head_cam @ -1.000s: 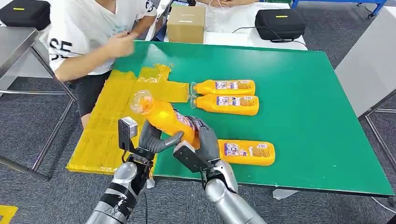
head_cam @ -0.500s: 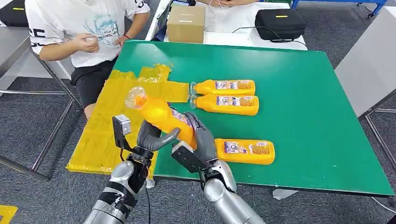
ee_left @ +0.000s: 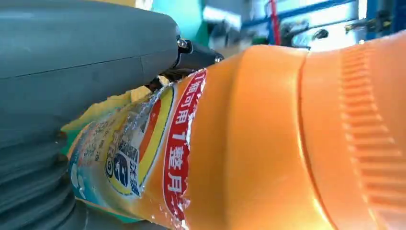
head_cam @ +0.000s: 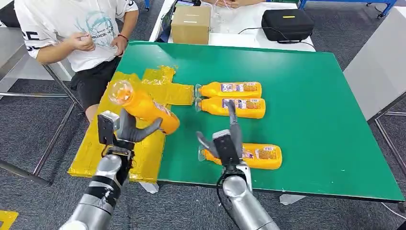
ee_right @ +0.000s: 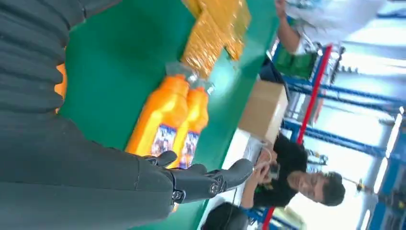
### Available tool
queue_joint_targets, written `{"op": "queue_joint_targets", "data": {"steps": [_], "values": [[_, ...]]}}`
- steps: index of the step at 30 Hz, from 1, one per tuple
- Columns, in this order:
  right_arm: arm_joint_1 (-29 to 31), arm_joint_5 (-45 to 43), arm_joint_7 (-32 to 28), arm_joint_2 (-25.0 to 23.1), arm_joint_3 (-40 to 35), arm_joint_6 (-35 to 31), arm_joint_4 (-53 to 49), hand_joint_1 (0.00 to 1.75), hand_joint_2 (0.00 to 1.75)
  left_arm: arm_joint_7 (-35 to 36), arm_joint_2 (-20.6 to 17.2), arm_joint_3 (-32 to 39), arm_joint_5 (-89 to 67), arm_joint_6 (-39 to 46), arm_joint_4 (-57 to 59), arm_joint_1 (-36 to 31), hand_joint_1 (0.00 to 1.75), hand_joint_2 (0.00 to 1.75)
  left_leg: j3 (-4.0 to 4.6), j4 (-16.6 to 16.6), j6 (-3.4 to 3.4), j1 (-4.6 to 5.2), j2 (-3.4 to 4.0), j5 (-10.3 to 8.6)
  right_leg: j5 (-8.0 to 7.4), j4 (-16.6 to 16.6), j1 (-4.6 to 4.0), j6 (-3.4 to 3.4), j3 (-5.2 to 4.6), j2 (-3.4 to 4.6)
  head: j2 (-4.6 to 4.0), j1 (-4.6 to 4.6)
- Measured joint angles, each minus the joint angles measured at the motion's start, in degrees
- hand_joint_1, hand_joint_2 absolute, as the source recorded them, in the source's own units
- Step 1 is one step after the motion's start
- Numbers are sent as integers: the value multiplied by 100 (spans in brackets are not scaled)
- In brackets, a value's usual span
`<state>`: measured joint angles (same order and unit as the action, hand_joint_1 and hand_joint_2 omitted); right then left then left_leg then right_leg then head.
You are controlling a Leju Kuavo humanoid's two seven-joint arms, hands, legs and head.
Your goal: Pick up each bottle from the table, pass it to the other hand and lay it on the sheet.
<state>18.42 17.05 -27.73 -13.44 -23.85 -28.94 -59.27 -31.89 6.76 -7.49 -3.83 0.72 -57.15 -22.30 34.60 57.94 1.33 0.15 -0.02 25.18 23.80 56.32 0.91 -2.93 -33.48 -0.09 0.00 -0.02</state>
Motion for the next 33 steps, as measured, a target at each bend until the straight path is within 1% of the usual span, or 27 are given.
{"op": "queue_joint_targets", "data": {"steps": [3, 6, 8, 12, 15, 18, 23, 25, 27, 28, 29, 33], "values": [[-50, -131, -53, 22, 166, 74, -164, 0, 175, -55, -194, 135, -508, 63, 150, -160, 175, 175, 0, 0, 0, 0, 1, 0, 0, 1, 0, 0, -1, 0, 0, 0], [-56, -230, -118, 30, 273, 151, -245, 0, 175, -57, -483, 137, -1367, 410, 455, -416, 175, 175, 0, 0, -1, 0, 2, -2, 0, 1, 0, 0, -2, 0, 0, 2], [-57, -297, -155, 35, 332, 203, -278, 0, 175, -81, -680, 105, -2130, 770, 796, -660, 175, 175, 0, 0, -2, 0, 3, -2, -1, 1, 0, 1, -2, 1, 0, 0], [-56, -355, -210, 61, 385, 309, -324, 0, 175, -96, -1054, -5, -3058, 1038, 1437, -1114, 175, 175, -1, 0, -2, -2, 7, -3, -1, 4, -2, 1, -3, 2, 0, 0], [-54, -374, -217, 72, 394, 354, -337, 0, 175, 24, -1279, -186, -3631, 1255, 1830, -1362, 175, 175, -1, 0, -2, -3, 7, -4, -1, 4, -2, 1, -3, 2, 0, 0], [-53, -392, -236, 78, 398, 411, -337, 0, 175, 273, -1504, -548, -4534, 1516, 2292, -1630, 175, 175, 0, 0, -2, -3, 7, -4, -1, 5, -2, 1, -3, 2, 0, 0], [-52, -394, -262, 79, 400, 446, -337, 0, 175, 437, -1692, -931, -4927, 1645, 2681, -1803, 175, 175, 1, 0, -3, -3, 6, -3, -1, 4, -2, 1, -4, 2, 0, -2], [-53, -392, -273, 79, 400, 485, -337, 0, 175, 677, -1775, -1134, -5402, 1792, 2815, -1866, 175, 175, 1, 0, -3, -3, 6, -3, -1, 4, -2, 1, -4, 2, 0, 0], [-53, -383, -295, 79, 402, 514, -337, 0, 175, 1151, -1836, -1433, -6162, 1970, 2964, -1944, 175, 175, 0, 0, -3, -3, 7, -3, -1, 3, -2, 1, -6, 2, 0, 0], [-52, -383, -300, 79, 405, 540, -337, 0, 175, 1376, -1875, -1642, -6547, 1965, 3054, -1999, 175, 175, 1, 0, -3, -3, 7, -3, -1, 4, -2, 1, -5, 2, 0, -2], [-53, -379, -300, 79, 405, 568, -337, 0, 175, 1427, -1900, -1831, -6733, 1878, 3140, -2047, 175, 175, 0, 0, -3, -3, 6, -3, -1, 4, -2, 1, -5, 2, 0, 0], [-24, -346, -297, 79, 405, 693, -331, 0, 175, 1362, -1911, -2377, -6983, 1409, 3405, -2146, 175, 175, 0, 0, -3, -3, 7, -4, -1, 5, -1, 1, -5, 2, 0, 0]]}}
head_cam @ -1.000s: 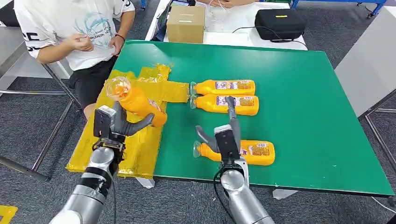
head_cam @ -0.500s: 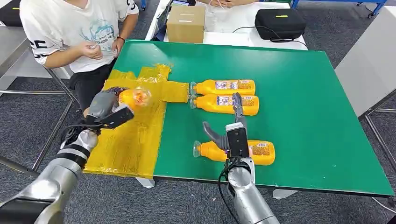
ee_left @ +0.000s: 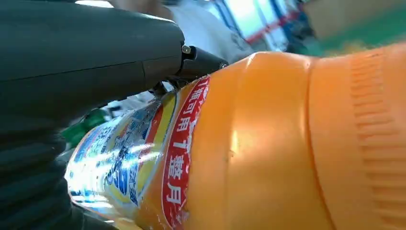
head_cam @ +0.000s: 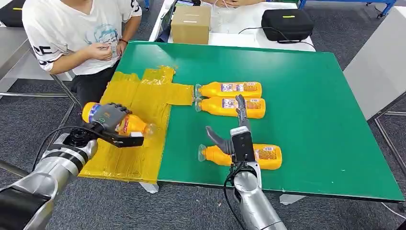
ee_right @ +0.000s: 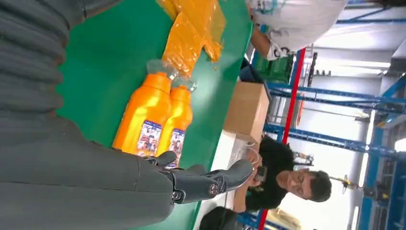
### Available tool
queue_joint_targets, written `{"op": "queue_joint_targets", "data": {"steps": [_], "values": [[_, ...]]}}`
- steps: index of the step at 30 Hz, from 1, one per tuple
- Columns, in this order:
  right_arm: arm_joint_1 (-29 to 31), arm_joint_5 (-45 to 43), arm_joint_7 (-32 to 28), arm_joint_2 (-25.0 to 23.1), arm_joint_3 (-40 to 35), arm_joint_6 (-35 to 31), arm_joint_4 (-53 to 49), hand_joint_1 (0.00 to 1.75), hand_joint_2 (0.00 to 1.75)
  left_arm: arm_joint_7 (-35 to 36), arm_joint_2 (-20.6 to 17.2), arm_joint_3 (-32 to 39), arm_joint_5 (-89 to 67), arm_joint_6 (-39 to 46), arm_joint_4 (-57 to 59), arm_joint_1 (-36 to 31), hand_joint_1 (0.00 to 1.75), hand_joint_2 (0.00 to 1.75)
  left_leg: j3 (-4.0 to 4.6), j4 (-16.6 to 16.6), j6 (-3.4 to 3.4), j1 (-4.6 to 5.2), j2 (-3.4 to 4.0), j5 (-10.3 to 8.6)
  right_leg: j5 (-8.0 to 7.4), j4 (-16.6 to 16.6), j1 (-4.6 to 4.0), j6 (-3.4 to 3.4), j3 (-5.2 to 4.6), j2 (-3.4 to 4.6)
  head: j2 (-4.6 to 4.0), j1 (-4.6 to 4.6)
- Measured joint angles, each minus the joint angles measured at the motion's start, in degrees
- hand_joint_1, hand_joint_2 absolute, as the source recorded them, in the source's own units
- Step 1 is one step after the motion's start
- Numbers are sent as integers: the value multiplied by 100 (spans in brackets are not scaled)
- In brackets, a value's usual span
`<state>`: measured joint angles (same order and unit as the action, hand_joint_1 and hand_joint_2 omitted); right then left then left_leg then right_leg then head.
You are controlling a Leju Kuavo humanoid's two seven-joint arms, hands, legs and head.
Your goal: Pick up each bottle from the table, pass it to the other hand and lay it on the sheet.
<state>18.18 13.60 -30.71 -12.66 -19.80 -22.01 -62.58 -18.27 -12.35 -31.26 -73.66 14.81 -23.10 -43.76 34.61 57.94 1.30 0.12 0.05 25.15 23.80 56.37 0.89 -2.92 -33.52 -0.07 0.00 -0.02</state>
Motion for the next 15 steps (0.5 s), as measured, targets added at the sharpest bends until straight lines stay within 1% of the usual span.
{"op": "queue_joint_targets", "data": {"steps": [2, 3, 4, 7, 10, 15], "values": [[38, 33, 24, -2, 0, 46, 28, 0, 175, -63, 28, -144, 52, -65, 72, 2, 175, 175, 0, 0, 0, 0, 0, 0, 0, 0, 0, 0, 0, 0, 0, 0], [54, 50, 26, -2, 0, 55, 42, 0, 175, -65, 50, -196, 63, -76, 98, 0, 72, 175, 0, 0, 0, 0, -1, 0, 0, 0, 0, 0, 0, -1, 0, -2], [67, 66, 26, -4, 0, 61, 55, 0, 175, -81, 61, -247, 96, -91, 114, -10, 0, 175, 0, 0, 0, 1, -3, 0, 0, 0, 1, 0, 1, -1, 0, 0], [98, 83, 46, -15, -2, 98, 101, 0, 175, -210, 125, -288, 328, -115, 168, -24, 0, 175, 0, 0, 0, 1, -4, 0, 0, -2, 1, 0, 2, -1, 0, 0], [136, 101, 87, -26, -7, 107, 162, 0, 175, -404, 245, -251, 741, 50, 194, 73, 0, 175, 0, 0, 0, 1, -8, 0, 0, -1, 1, 0, 3, -3, 0, 0], [165, 136, 94, -48, -13, 107, 245, 0, 175, -560, 380, -192, 956, 123, 199, 154, 0, 175, -1, 0, 0, 2, -9, 0, -1, -1, 2, -1, 7, -2, 0, 0]]}}
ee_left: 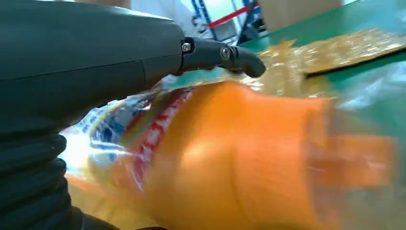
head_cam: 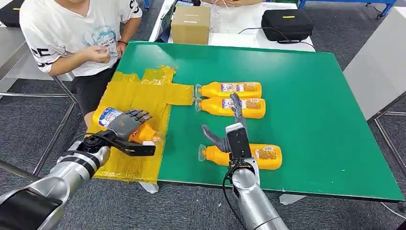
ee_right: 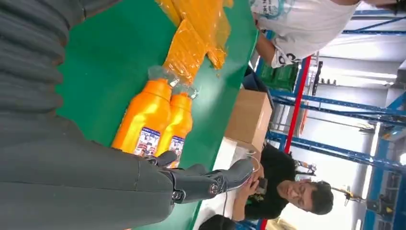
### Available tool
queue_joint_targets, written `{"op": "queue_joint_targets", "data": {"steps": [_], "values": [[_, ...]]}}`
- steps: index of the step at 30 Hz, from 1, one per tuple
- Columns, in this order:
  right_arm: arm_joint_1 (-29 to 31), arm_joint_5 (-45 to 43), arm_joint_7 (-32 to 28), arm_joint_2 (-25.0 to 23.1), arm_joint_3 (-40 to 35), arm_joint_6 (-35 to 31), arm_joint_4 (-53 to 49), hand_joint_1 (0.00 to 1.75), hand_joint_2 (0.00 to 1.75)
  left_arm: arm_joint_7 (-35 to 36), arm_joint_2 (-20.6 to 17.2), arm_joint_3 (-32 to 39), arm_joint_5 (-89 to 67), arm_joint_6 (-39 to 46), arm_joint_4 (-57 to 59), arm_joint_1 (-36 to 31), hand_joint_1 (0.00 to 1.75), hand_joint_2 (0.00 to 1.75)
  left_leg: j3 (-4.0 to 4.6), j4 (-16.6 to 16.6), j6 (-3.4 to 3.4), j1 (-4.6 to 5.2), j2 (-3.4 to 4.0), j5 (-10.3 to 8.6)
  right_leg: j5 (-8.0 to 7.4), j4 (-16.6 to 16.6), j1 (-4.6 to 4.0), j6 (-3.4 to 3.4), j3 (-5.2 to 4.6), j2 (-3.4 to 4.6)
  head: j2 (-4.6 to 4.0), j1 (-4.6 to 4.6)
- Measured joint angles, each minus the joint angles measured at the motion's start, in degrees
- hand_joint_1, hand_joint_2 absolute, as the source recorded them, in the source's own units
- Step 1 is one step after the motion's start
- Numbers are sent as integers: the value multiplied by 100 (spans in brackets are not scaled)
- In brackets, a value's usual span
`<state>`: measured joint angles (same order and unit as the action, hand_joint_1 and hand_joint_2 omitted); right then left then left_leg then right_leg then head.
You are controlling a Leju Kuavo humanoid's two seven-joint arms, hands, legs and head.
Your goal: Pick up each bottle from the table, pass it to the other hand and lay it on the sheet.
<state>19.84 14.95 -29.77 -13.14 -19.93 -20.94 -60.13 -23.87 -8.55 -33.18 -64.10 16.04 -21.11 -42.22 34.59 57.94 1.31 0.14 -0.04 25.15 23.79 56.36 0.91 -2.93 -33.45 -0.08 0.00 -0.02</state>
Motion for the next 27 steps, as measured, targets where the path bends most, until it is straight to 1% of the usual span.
{"op": "queue_joint_targets", "data": {"steps": [4, 7, 9, 10, 12, 14, 15, 18, 21, 24, 27], "values": [[65, 63, 48, 0, -15, 22, 131, 0, 175, -577, 109, 335, 798, 122, -7, 169, 0, 175, 0, 0, 0, 0, 1, 0, 0, 0, -1, 0, -1, -1, 0, 2], [148, 136, 81, 0, -33, 26, 306, 0, 175, -1233, 203, 840, 1725, 116, -94, 395, 0, 175, 0, 0, 0, -1, 8, 0, 0, 0, -2, 0, -4, 1, 0, 0], [180, 151, 85, 0, -50, 26, 391, 0, 175, -1440, 251, 1162, 2038, 74, -181, 511, 0, 175, 0, 0, 0, -1, 8, 0, 0, -1, -2, 0, -5, 1, 0, 0], [192, 153, 90, 0, -55, 24, 426, 0, 0, -1473, 262, 1272, 2083, 54, -212, 547, 0, 175, 1, 0, 0, -1, 7, 0, 1, 0, -2, 0, -5, 0, 0, 0], [210, 179, 105, 0, -66, 26, 483, 0, 0, -1558, 278, 1476, 2466, -158, -366, 682, 0, 175, 1, 0, -1, -1, 7, 0, 1, 0, -2, 0, -5, 1, 0, 2], [222, 280, 142, 2, -83, 18, 544, 0, 0, -1597, 278, 1707, 3321, -466, -801, 934, 0, 175, 0, 0, -1, -1, 10, 1, 1, -1, -2, 0, -5, 2, 0, 0], [220, 354, 164, 2, -105, -18, 568, 0, 175, -1604, 280, 1790, 3778, -619, -1041, 1069, 0, 175, 1, 0, -1, -1, 10, 1, 1, -1, -2, 0, -6, 2, 0, 0], [163, 623, 195, 11, -203, -228, 605, 0, 175, -1617, 284, 2055, 4925, -1096, -1747, 1469, 0, 175, 0, 0, -1, -1, 9, 1, 2, -2, -1, 0, -7, 1, 0, 0], [-118, 1037, 300, 42, -343, -569, 463, 0, 175, -1628, 358, 2495, 5725, -1721, -2294, 1799, 0, 175, 1, 0, -2, -1, 7, 3, 3, -4, -2, 1, -9, 1, 0, 0], [-491, 1656, 665, 109, -499, -842, 159, 0, 175, -1630, 551, 2958, 5901, -2134, -2566, 2023, 0, 175, 3, 0, -2, -1, 8, 4, 4, -6, -1, 2, -11, 1, 0, 0], [-832, 2368, 1069, 206, -555, -1100, -94, 0, 175, -1621, 774, 3333, 5807, -2197, -2789, 2205, 0, 175, 4, 0, -2, 0, 7, 4, 4, -7, 0, 2, -11, 1, 0, 0]]}}
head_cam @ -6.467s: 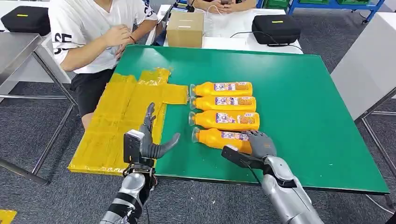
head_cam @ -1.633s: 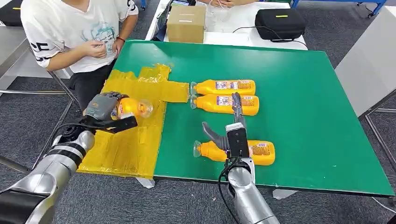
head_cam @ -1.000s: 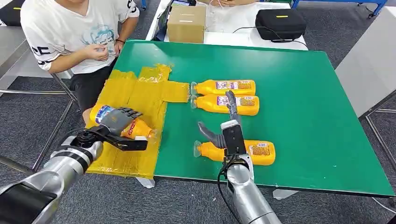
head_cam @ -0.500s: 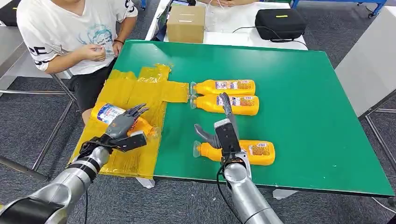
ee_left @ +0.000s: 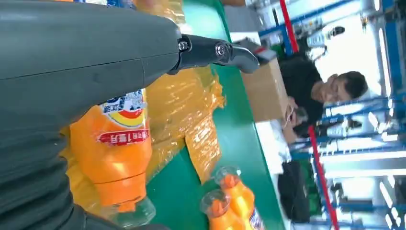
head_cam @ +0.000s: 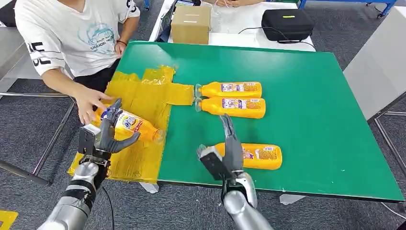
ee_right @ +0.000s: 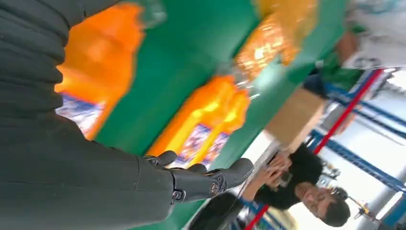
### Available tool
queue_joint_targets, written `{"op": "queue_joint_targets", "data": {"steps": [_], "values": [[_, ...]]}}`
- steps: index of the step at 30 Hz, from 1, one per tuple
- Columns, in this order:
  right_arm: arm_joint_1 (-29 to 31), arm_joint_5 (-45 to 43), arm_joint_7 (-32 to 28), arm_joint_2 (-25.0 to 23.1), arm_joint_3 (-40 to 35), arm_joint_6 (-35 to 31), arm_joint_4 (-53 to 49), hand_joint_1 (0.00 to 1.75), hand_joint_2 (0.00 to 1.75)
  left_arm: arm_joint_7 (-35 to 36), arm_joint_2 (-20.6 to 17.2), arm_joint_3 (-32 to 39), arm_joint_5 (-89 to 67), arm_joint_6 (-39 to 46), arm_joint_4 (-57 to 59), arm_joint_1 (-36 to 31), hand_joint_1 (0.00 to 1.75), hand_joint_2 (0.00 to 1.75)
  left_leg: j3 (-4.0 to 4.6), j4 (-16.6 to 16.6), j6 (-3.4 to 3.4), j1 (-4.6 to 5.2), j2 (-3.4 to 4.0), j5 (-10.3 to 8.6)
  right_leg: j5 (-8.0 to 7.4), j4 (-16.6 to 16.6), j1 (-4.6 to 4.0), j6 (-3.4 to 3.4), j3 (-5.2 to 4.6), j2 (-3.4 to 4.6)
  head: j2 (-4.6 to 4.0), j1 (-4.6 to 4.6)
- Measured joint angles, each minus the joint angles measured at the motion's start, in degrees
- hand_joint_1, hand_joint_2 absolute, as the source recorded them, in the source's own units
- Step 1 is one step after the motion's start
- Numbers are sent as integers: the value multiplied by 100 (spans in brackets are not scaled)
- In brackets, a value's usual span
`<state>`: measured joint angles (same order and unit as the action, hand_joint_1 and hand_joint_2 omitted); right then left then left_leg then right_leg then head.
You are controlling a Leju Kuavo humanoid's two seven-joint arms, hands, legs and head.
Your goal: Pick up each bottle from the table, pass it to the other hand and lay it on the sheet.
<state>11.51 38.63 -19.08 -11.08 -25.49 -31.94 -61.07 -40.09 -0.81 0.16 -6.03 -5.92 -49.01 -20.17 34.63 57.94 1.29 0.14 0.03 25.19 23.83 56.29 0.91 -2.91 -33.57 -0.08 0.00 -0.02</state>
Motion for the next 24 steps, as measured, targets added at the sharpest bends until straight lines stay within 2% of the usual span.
{"op": "queue_joint_targets", "data": {"steps": [5, 8, 13, 20, 24], "values": [[-521, 1108, 485, 153, 2, -387, -256, 0, 175, 81, 304, 317, 2, -35, -232, 162, 0, 175, 1, 0, 1, 2, -1, 0, -1, 0, 1, 0, 2, 0, 0, -2], [-667, 1211, 552, 218, 4, -426, -336, 0, 175, 87, 398, 393, 2, -35, -303, 201, 0, 175, 0, 0, 1, 1, 0, 0, -1, 0, 0, 0, 2, 0, 0, 0], [-843, 1861, 933, 323, 41, -649, -489, 0, 175, 146, 517, 496, 66, -138, -397, 229, 0, 175, 0, 0, 1, 0, 1, 0, -1, 1, -2, 0, 2, 0, 0, 2], [-993, 2532, 1427, 507, 223, -699, -736, 0, 175, 236, 598, 513, 164, -265, -542, 276, 0, 175, 1, 0, 1, 2, 0, 0, -1, 0, 2, 0, 2, 0, 0, 0], [-1007, 2635, 1545, 669, 378, -408, -837, 0, 175, 254, 620, 513, 179, -359, -607, 288, 0, 175, 0, 0, 1, 6, -1, 0, -2, -1, 4, -1, 3, 0, 0, 0]]}}
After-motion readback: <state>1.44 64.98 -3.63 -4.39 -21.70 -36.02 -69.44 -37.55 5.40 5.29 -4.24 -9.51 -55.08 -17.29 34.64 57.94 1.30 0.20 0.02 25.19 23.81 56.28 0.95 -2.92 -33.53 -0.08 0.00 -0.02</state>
